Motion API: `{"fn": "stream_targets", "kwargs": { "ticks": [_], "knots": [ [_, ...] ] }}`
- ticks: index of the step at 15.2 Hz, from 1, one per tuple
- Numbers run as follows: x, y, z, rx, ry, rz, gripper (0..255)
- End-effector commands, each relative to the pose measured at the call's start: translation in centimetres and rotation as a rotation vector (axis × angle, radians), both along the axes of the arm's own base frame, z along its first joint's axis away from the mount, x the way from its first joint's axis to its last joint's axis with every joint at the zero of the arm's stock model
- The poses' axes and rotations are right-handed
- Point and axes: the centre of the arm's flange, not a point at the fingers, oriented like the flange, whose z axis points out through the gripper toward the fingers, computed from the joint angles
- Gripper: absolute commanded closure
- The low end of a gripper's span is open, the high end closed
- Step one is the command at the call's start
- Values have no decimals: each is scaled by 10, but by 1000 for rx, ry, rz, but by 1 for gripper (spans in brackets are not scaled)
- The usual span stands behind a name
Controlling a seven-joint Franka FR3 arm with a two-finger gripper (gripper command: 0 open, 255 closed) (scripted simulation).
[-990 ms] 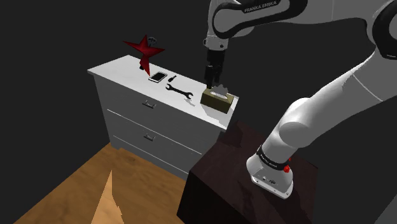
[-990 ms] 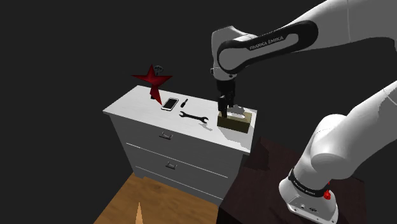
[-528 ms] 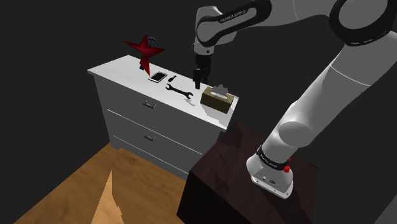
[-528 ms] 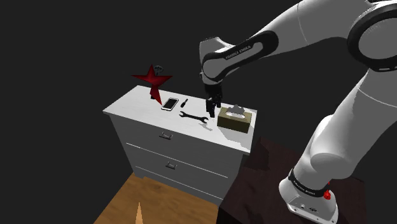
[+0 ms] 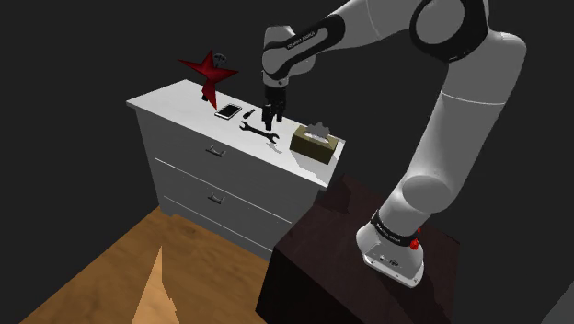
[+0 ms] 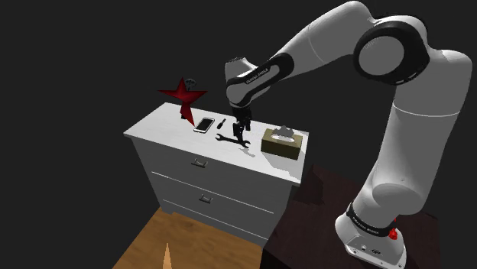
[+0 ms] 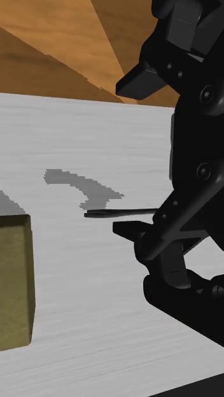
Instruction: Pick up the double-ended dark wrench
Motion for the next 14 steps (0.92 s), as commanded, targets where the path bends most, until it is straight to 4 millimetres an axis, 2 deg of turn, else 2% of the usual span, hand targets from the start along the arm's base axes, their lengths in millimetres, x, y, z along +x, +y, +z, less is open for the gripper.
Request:
{"fn": "stream_targets", "kwargs": {
  "ticks": [1, 7, 14],
  "knots": [
    [22, -9, -13, -5, -9, 8, 0],
    [81, -22, -49, -18, -34, 29, 0],
    [81, -22, -86, -18, -34, 29, 0]
  ]
}}
